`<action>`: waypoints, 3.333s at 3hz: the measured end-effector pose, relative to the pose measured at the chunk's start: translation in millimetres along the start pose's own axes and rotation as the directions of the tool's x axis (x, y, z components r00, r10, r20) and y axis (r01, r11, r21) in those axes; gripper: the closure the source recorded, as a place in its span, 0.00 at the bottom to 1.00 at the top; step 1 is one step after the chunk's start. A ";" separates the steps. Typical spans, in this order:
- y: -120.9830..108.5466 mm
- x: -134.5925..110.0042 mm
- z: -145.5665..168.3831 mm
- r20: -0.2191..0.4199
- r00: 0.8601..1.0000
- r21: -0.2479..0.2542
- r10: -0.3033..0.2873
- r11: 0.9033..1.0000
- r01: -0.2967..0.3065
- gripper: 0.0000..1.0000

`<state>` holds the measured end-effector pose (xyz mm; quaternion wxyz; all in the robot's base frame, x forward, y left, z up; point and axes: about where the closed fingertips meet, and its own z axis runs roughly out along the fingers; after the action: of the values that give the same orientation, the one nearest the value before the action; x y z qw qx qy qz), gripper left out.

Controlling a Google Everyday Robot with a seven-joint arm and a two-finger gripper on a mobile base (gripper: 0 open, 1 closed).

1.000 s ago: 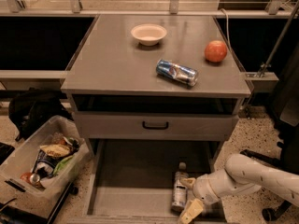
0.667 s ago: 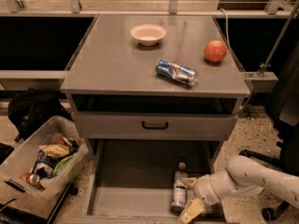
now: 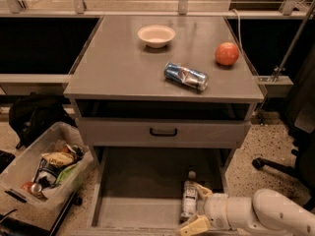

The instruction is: Pick blue plastic bottle from middle drawer and place on counter

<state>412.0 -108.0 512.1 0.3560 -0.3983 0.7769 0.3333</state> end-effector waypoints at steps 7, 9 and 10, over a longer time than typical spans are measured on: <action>-86.9 28.3 12.0 0.011 0.987 0.314 0.163 0.936 -0.158 0.00; -93.6 36.7 17.4 -0.052 0.978 0.469 0.200 0.870 -0.153 0.00; -106.3 38.2 12.2 -0.051 0.980 0.529 0.193 0.838 -0.137 0.00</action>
Offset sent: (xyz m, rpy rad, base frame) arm 0.0056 -0.0019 0.0113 0.0135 -0.0437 -0.0604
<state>490.1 -161.7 449.5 0.3803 -0.2346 0.8868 0.1184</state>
